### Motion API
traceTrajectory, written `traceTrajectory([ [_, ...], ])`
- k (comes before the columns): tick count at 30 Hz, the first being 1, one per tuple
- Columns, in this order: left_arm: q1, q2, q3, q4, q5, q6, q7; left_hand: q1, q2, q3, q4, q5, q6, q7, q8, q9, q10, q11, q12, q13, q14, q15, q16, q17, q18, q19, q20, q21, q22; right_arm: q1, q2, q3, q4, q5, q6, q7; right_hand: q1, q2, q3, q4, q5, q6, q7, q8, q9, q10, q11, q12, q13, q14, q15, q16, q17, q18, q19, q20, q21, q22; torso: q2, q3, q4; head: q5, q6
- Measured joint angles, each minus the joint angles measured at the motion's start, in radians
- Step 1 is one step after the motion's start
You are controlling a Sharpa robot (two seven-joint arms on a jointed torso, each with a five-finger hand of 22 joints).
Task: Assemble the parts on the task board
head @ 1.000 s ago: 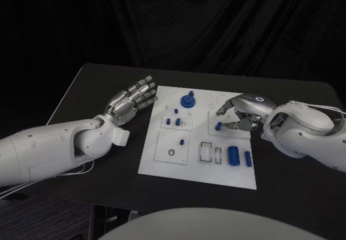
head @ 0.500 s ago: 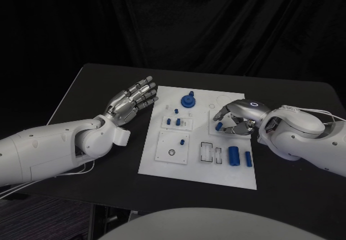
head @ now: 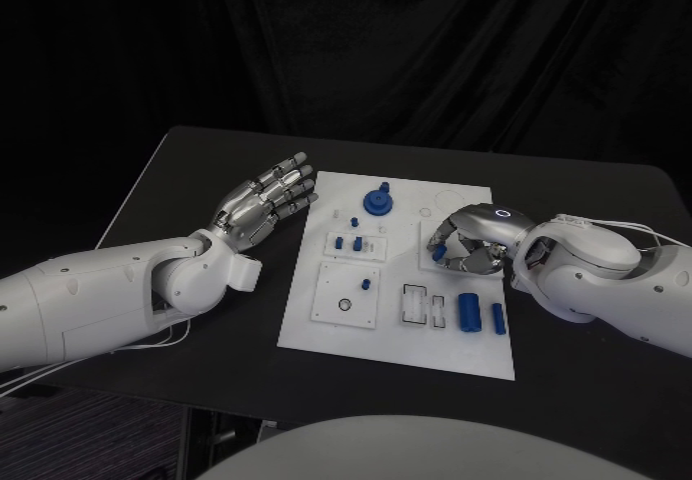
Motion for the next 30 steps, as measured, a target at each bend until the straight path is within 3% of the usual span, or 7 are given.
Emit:
traceTrajectory([
  [3, 0.0, 0.0, 0.0, 0.0, 0.0, 0.0, 0.0, 0.0, 0.0, 0.0, 0.0, 0.004, 0.0, 0.0, 0.0, 0.0, 0.0, 0.0, 0.0, 0.0, 0.0, 0.0, 0.0, 0.0, 0.0, 0.0, 0.0, 0.0, 0.0, 0.0, 0.0, 0.0, -0.001, 0.0, 0.0, 0.002, 0.008, 0.0, 0.028, -0.009, 0.011, 0.037, 0.007, 0.019, 0.013, 0.032, -0.006, -0.007, 0.0, -0.003, -0.004, 0.0, -0.001, 0.0, -0.003, -0.003, 0.0, 0.0, 0.0, 0.0, 0.0, 0.0, 0.0],
  [12, 0.0, 0.001, 0.0, -0.002, 0.0, 0.001, 0.0, 0.0, 0.0, 0.003, -0.003, 0.004, 0.003, 0.011, 0.004, 0.001, 0.0, 0.0, 0.0, 0.0, 0.0, 0.0, 0.0, 0.0, 0.0, 0.0, 0.0, 0.0, 0.0, -0.001, 0.001, 0.0, -0.002, 0.0, -0.011, 0.012, 0.024, 0.008, 0.071, -0.037, 0.009, 0.072, 0.011, 0.031, 0.035, 0.083, -0.018, -0.017, 0.001, -0.002, -0.013, -0.008, -0.003, 0.0, -0.003, -0.014, -0.002, 0.0, 0.0, -0.0001, 0.0, -0.001, 0.0],
  [15, 0.0, 0.002, 0.0, -0.002, 0.0, 0.001, 0.0, 0.0, 0.0, 0.003, -0.003, 0.004, 0.003, 0.011, 0.004, 0.001, 0.0, 0.0, 0.0, 0.0, 0.0, 0.0, 0.0, 0.0, 0.0, 0.0, 0.0, 0.0, 0.0, -0.001, 0.0, 0.0, -0.001, 0.0, -0.019, 0.014, 0.027, 0.011, 0.096, -0.046, -0.029, 0.082, 0.007, 0.034, 0.041, 0.101, -0.021, -0.022, 0.001, 0.001, -0.016, -0.008, -0.002, 0.0, -0.004, -0.014, -0.002, 0.0, 0.0, -0.0002, 0.0, -0.001, 0.0],
  [20, 0.0, 0.003, 0.0, -0.004, 0.0, 0.002, 0.0, 0.0, 0.0, 0.006, -0.006, 0.004, 0.003, 0.011, 0.004, 0.001, 0.0, 0.0, 0.0, 0.0, 0.0, 0.0, 0.0, 0.0, 0.0, 0.0, 0.0, 0.0, 0.0, -0.002, -0.005, -0.001, 0.005, 0.0, -0.04, 0.018, 0.028, 0.012, 0.115, -0.051, -0.055, 0.097, 0.003, 0.04, 0.055, 0.129, -0.025, -0.03, 0.002, 0.003, -0.024, -0.01, 0.003, 0.0, 0.002, -0.02, 0.008, 0.0, 0.0, -0.0002, -0.0008, 0.002, 0.0],
  [27, -0.001, 0.004, 0.0, -0.005, 0.001, 0.003, 0.0, 0.0, 0.0, 0.006, -0.006, 0.004, 0.003, 0.011, 0.004, 0.001, 0.0, 0.0, 0.0, 0.0, 0.0, 0.0, 0.0, 0.0, 0.0, 0.0, 0.0, 0.0, 0.0, -0.002, -0.029, 0.0, 0.037, 0.0, -0.069, 0.017, 0.023, 0.007, 0.12, -0.054, -0.072, 0.106, -0.002, 0.046, 0.069, 0.146, -0.032, -0.034, 0.006, 0.004, -0.025, -0.015, 0.0, 0.0, -0.002, -0.023, 0.008, 0.0, 0.0, -0.0001, -0.0008, 0.008, 0.0],
  [30, -0.001, 0.003, 0.0, -0.004, 0.001, 0.003, 0.0, 0.0, 0.0, 0.005, -0.006, 0.004, 0.003, 0.011, 0.004, 0.001, 0.0, 0.0, 0.0, 0.0, 0.0, 0.0, 0.0, 0.0, 0.0, 0.0, 0.0, 0.0, 0.0, 0.01, -0.042, 0.0, 0.06, 0.0, -0.081, 0.016, 0.023, 0.007, 0.12, -0.054, -0.072, 0.106, -0.003, 0.047, 0.07, 0.15, -0.036, -0.035, 0.006, 0.004, -0.025, -0.015, 0.0, 0.0, -0.002, -0.023, 0.008, 0.0, 0.0, -0.0001, -0.0007, 0.009, 0.0],
])
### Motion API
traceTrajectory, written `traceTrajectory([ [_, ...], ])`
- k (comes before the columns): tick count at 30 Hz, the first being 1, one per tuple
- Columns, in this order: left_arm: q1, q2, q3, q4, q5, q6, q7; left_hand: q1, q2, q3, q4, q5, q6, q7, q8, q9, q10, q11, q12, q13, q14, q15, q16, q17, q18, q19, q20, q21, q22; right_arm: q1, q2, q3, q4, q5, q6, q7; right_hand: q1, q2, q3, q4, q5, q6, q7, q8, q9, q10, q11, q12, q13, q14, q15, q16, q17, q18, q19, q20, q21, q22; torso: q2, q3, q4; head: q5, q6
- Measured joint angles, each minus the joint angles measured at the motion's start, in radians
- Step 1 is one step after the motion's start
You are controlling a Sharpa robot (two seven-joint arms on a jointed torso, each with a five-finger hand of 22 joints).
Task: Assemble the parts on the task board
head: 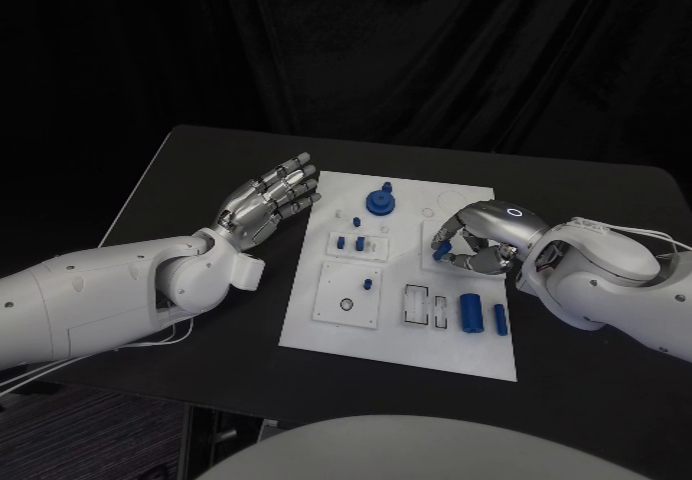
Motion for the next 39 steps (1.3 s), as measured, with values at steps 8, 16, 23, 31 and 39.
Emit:
traceTrajectory([
  [8, 0.0, -0.001, 0.0, 0.001, 0.002, 0.0, 0.0, 0.0, 0.0, 0.003, -0.003, 0.002, 0.0, 0.0, 0.0, 0.0, 0.0, 0.0, 0.0, 0.0, 0.0, 0.0, 0.0, 0.0, 0.0, 0.004, 0.004, 0.0, 0.001, 0.054, -0.015, 0.001, 0.07, 0.0, -0.014, -0.01, 0.0, 0.0, 0.007, -0.007, 0.0, 0.003, -0.003, 0.0, 0.005, 0.007, 0.0, -0.004, -0.001, 0.004, -0.004, 0.0, 0.004, 0.0, 0.002, -0.002, 0.006, 0.001, -0.001, 0.0, 0.0007, -0.002, 0.0],
  [16, 0.0, 0.004, 0.0, -0.003, 0.009, 0.0, 0.0, 0.0, 0.0, 0.006, -0.006, 0.004, 0.0, 0.0, 0.0, 0.0, 0.0, 0.0, 0.0, 0.0, 0.0, 0.0, 0.0, 0.0, 0.0, 0.004, 0.004, 0.0, 0.001, 0.055, 0.067, 0.001, 0.124, -0.046, -0.009, -0.011, -0.007, -0.007, 0.01, -0.01, 0.0, 0.003, -0.003, 0.0, 0.011, 0.02, -0.002, -0.006, -0.002, 0.013, -0.012, 0.017, 0.045, -0.016, 0.011, -0.011, 0.054, 0.001, -0.001, -0.0015, 0.0005, 0.011, 0.0],
  [23, 0.0, 0.009, 0.0, -0.007, 0.013, 0.002, 0.0, 0.0, 0.0, 0.006, -0.006, 0.004, 0.0, 0.0, 0.0, 0.0, 0.0, 0.0, 0.0, 0.0, 0.0, 0.0, 0.0, 0.0, 0.0, 0.004, 0.004, 0.0, 0.001, 0.025, 0.185, 0.001, 0.091, -0.138, 0.013, -0.004, -0.007, -0.007, 0.015, -0.015, -0.008, 0.003, -0.003, 0.0, 0.013, 0.02, -0.002, -0.018, -0.002, 0.019, -0.013, 0.026, 0.048, -0.016, 0.014, -0.014, 0.054, 0.001, -0.002, -0.0026, 0.0006, 0.018, 0.0],
  [31, 0.0, 0.009, 0.0, -0.01, 0.014, 0.003, 0.0, 0.0, 0.0, 0.005, -0.005, 0.004, 0.0, 0.0, 0.0, 0.0, 0.0, 0.0, 0.0, 0.0, 0.0, 0.0, 0.0, 0.0, 0.0, 0.004, 0.004, 0.0, 0.001, -0.016, 0.295, 0.001, 0.034, -0.209, 0.052, 0.003, -0.01, -0.01, 0.015, -0.015, -0.015, 0.003, -0.003, 0.0, 0.017, 0.02, -0.002, -0.024, -0.002, 0.015, -0.01, 0.019, 0.041, -0.016, 0.014, -0.014, 0.046, 0.001, -0.003, -0.0015, 0.0017, 0.025, 0.0],
  [39, 0.0, 0.015, 0.0, -0.012, 0.015, 0.005, -0.001, 0.0, 0.0, 0.005, -0.005, 0.004, 0.0, 0.0, 0.0, 0.0, 0.0, 0.0, 0.0, 0.0, 0.0, 0.0, 0.0, 0.0, 0.0, 0.004, 0.004, 0.0, 0.001, -0.037, 0.334, 0.001, 0.002, -0.238, 0.079, 0.01, -0.01, -0.01, 0.015, -0.015, -0.019, 0.002, -0.003, -0.001, 0.019, 0.02, -0.001, -0.024, -0.003, 0.015, -0.01, 0.019, 0.039, -0.016, 0.01, -0.01, 0.046, 0.0, -0.004, -0.0016, 0.0052, 0.025, 0.0],
])
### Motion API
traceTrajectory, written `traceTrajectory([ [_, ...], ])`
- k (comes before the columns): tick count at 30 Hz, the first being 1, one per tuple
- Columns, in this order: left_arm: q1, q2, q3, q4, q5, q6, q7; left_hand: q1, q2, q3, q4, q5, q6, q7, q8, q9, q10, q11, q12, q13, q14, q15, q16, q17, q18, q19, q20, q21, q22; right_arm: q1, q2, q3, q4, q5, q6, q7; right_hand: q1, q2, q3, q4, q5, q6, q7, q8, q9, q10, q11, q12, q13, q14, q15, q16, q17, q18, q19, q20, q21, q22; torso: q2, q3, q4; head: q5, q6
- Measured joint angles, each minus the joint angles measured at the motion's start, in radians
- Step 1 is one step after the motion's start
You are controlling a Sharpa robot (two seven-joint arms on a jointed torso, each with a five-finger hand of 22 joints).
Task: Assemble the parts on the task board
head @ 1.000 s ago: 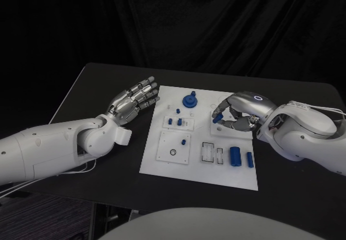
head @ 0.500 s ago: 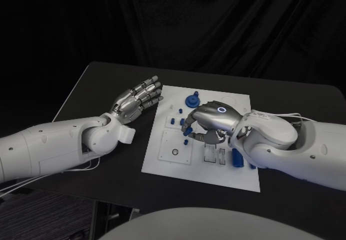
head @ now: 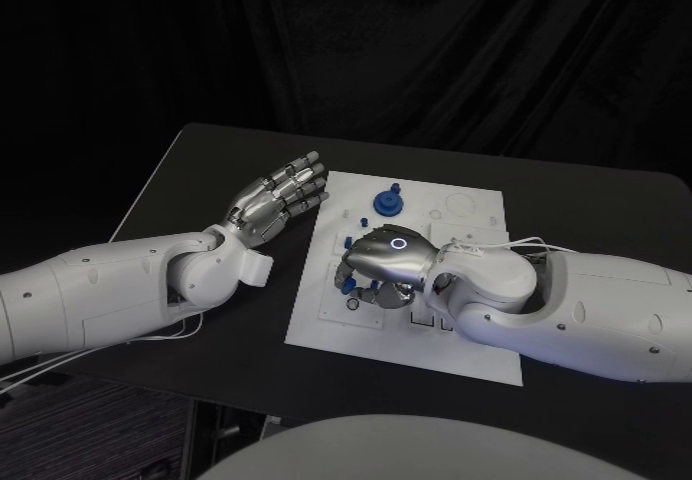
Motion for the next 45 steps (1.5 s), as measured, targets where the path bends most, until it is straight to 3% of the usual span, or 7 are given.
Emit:
traceTrajectory([
  [19, 0.0, 0.001, 0.0, -0.003, 0.001, 0.006, -0.002, 0.0, 0.0, 0.007, -0.001, 0.0, 0.004, 0.004, 0.0, 0.001, 0.0, 0.0, 0.0, 0.0, 0.0, 0.0, 0.0, 0.0, 0.0, 0.0, 0.0, 0.0, 0.0, -0.034, -0.001, 0.0, -0.008, -0.016, 0.025, 0.0, 0.0, 0.0, 0.003, -0.003, -0.004, 0.0, 0.0, -0.003, 0.002, 0.0, 0.0, -0.003, 0.0, 0.0, 0.0, 0.0, -0.001, 0.0, 0.0, 0.0, -0.006, 0.0, 0.002, 0.0006, -0.0065, 0.012, 0.0],
  [45, 0.0, 0.004, 0.0, -0.007, 0.001, 0.011, -0.012, 0.0, 0.0, 0.007, -0.001, 0.0, 0.0, 0.007, 0.0, 0.0, 0.0, 0.0, 0.0, 0.0, 0.0, 0.0, 0.0, 0.0, 0.0, 0.0, 0.0, 0.0, 0.0, -0.039, -0.015, 0.0, -0.005, -0.017, 0.034, -0.001, 0.0, 0.0, 0.005, -0.006, -0.004, 0.002, 0.002, -0.006, 0.006, 0.003, 0.004, -0.006, 0.001, -0.004, 0.003, -0.004, -0.006, 0.0, 0.0, 0.0, -0.011, 0.0, 0.003, 0.0016, -0.0056, 0.011, 0.0],
])
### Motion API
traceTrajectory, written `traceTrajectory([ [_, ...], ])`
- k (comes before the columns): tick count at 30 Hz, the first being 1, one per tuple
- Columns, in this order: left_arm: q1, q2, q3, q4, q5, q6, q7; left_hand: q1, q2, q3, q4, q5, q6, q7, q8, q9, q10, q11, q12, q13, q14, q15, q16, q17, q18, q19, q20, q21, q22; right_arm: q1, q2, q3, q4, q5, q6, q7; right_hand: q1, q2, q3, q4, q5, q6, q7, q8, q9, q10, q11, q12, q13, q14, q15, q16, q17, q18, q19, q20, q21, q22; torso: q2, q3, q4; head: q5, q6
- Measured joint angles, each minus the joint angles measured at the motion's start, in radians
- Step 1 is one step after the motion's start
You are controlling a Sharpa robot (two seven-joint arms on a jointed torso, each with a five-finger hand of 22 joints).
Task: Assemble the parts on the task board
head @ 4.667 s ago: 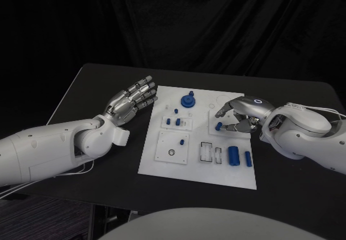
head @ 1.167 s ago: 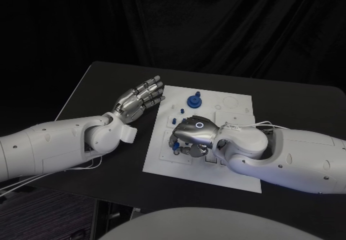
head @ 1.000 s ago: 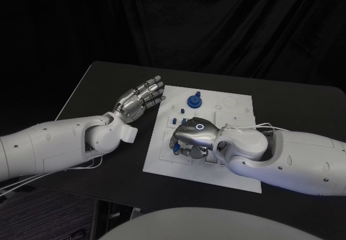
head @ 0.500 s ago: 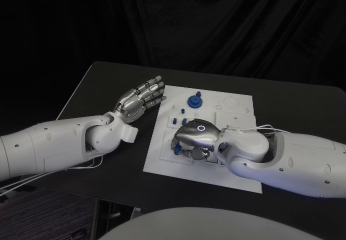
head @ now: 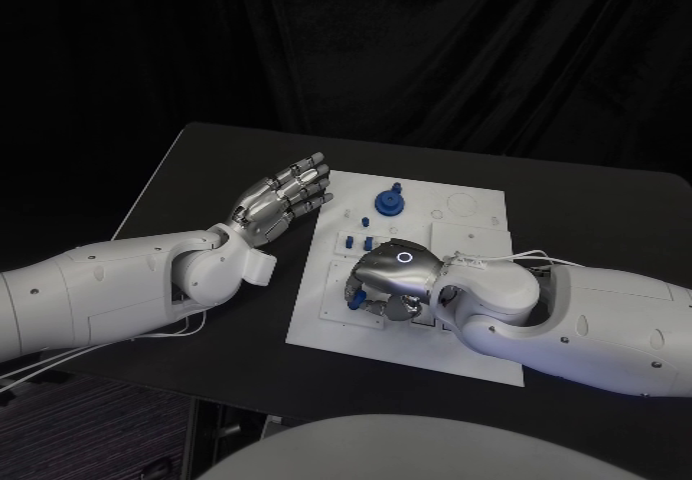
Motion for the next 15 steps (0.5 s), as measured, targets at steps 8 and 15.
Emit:
traceTrajectory([
  [8, 0.0, 0.001, 0.0, -0.002, 0.0, 0.002, -0.005, 0.0, 0.0, 0.0, 0.0, 0.0, 0.0, 0.0, 0.0, 0.0, -0.003, -0.003, 0.004, 0.0, 0.0, 0.0, 0.0, 0.0, 0.0, 0.0, 0.0, 0.0, 0.0, 0.0, 0.001, 0.001, -0.001, 0.004, 0.007, -0.001, -0.004, -0.004, 0.0, 0.0, 0.0, 0.0, 0.0, -0.001, 0.0, 0.0, 0.0, -0.005, 0.001, 0.0, 0.0, -0.005, -0.004, 0.0, -0.004, 0.004, -0.007, 0.0, -0.002, 0.0, -0.0001, 0.001, 0.0],
  [15, 0.0, 0.001, 0.0, -0.003, 0.0, 0.004, -0.009, 0.0, 0.0, 0.003, -0.003, 0.0, 0.0, 0.0, 0.0, 0.0, -0.003, -0.003, 0.004, 0.0, 0.0, 0.0, 0.0, 0.0, 0.0, 0.0, 0.0, 0.0, 0.0, -0.001, 0.001, 0.001, -0.001, 0.006, 0.012, -0.001, -0.014, -0.013, 0.003, -0.003, -0.005, -0.034, 0.013, -0.021, 0.001, -0.013, 0.012, -0.023, 0.002, -0.016, 0.007, -0.015, -0.014, 0.0, -0.016, 0.009, -0.03, 0.0, -0.002, -0.0005, 0.0012, -0.001, 0.0],
])
